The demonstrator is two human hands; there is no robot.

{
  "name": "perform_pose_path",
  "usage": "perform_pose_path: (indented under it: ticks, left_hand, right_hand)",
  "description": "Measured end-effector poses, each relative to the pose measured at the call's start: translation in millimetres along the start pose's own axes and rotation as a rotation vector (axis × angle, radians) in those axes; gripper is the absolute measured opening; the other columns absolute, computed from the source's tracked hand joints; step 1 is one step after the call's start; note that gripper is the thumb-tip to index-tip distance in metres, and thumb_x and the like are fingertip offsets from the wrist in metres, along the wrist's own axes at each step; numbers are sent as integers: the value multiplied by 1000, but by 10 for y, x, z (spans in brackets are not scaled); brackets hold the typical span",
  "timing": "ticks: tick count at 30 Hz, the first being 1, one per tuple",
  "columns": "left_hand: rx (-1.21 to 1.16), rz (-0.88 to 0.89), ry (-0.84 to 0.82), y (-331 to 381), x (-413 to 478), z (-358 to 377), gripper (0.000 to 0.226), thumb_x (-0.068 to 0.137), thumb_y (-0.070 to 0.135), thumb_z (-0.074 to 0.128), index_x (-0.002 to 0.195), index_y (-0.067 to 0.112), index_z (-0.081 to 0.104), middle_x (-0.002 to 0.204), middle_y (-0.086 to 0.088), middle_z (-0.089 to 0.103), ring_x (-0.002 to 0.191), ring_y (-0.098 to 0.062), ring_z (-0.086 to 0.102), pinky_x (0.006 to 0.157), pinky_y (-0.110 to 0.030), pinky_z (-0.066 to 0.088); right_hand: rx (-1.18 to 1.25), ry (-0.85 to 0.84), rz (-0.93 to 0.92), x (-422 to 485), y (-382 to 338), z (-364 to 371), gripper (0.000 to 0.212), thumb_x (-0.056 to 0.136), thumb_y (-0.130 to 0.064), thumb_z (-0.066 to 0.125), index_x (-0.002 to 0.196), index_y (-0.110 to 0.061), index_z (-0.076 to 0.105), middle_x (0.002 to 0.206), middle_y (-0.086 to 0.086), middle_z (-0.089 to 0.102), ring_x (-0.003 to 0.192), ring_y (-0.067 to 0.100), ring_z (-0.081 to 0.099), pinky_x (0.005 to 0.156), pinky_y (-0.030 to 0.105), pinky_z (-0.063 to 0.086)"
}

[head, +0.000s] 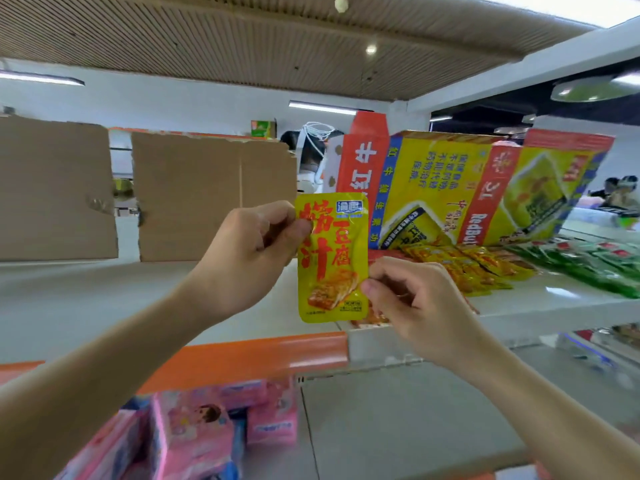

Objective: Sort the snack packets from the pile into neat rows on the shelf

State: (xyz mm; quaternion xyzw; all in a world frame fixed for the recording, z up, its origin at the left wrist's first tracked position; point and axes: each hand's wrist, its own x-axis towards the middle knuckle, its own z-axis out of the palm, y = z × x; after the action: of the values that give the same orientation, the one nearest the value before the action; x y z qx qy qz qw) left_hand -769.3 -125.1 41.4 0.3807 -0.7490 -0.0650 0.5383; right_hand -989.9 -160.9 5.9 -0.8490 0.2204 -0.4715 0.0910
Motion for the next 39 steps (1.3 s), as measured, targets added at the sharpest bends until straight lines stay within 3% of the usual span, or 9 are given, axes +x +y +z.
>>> perform_pose_path:
  ticks: [3, 6, 8, 10, 14, 18, 22, 28, 39]
  left_hand:
    - [22, 13, 0, 224, 1, 369, 39, 94, 32, 50, 68, 4, 48, 59, -15, 46, 56, -23, 36, 54, -34, 30]
    - [-8, 10, 16, 429, -67, 741, 35, 94, 31, 51, 67, 7, 50, 55, 0, 46, 53, -11, 38, 52, -24, 31]
    - [-46, 3, 19, 567, -138, 980, 36, 93, 28, 51, 70, 1, 51, 55, -3, 44, 53, -8, 37, 51, -19, 32]
    - [-99, -1, 8, 704, -207, 1201, 41, 95, 26, 52, 73, -8, 50, 56, -8, 43, 54, -9, 38, 51, -17, 33]
    - [-186, -67, 11, 926, -247, 1601, 42, 95, 30, 57, 76, -7, 57, 57, 2, 47, 56, -10, 42, 54, -20, 36]
    - [-214, -134, 20, 1049, -201, 1936, 37, 92, 34, 55, 74, 2, 59, 58, -1, 49, 57, -19, 40, 56, -29, 33]
    - [-181, -138, 4, 1143, -156, 2188, 37, 93, 35, 54, 70, 6, 56, 57, -1, 48, 56, -16, 40, 53, -24, 33]
    - [-48, -143, -2, 1010, -103, 2465, 35, 93, 39, 54, 63, 22, 51, 52, 9, 46, 50, -4, 36, 49, -20, 30]
    - [69, -57, 47, 627, 235, 2737, 40, 95, 46, 52, 64, 20, 54, 57, 3, 52, 50, -15, 43, 47, -21, 31]
  right_hand:
    - [-3, 29, 12, -268, 73, -330, 23, 90, -30, 55, 69, -23, 54, 58, -2, 54, 53, 13, 52, 52, 31, 42]
    - [36, 20, 21, -587, 132, -632, 25, 92, -25, 55, 68, -17, 52, 57, 0, 49, 51, 13, 45, 50, 27, 36]
    - [32, 12, 16, -805, 159, -820, 27, 93, -20, 57, 67, -22, 49, 56, 0, 46, 50, 12, 41, 50, 24, 32]
    - [29, 7, 23, -998, 185, -997, 28, 94, -23, 56, 68, -28, 48, 56, 0, 45, 51, 13, 40, 50, 25, 32]
    - [61, -9, 72, -1300, 265, -1347, 27, 93, -28, 53, 69, -17, 53, 56, 5, 47, 50, 17, 41, 50, 31, 34]
    - [67, -26, 102, -1485, 352, -1644, 26, 93, -21, 57, 68, -23, 54, 55, -4, 50, 48, 6, 42, 52, 17, 31]
    - [36, -13, 114, -1594, 488, -1833, 27, 93, -26, 55, 66, -23, 53, 55, -2, 51, 47, 7, 43, 52, 15, 31]
    - [120, 37, 257, -1744, 777, -1836, 21, 89, -22, 58, 69, -26, 59, 56, -4, 53, 50, 1, 43, 53, 12, 32]
    - [80, 27, 335, -1557, 1135, -1894, 18, 88, -24, 59, 71, -19, 63, 54, -7, 55, 48, -1, 46, 52, 11, 34]
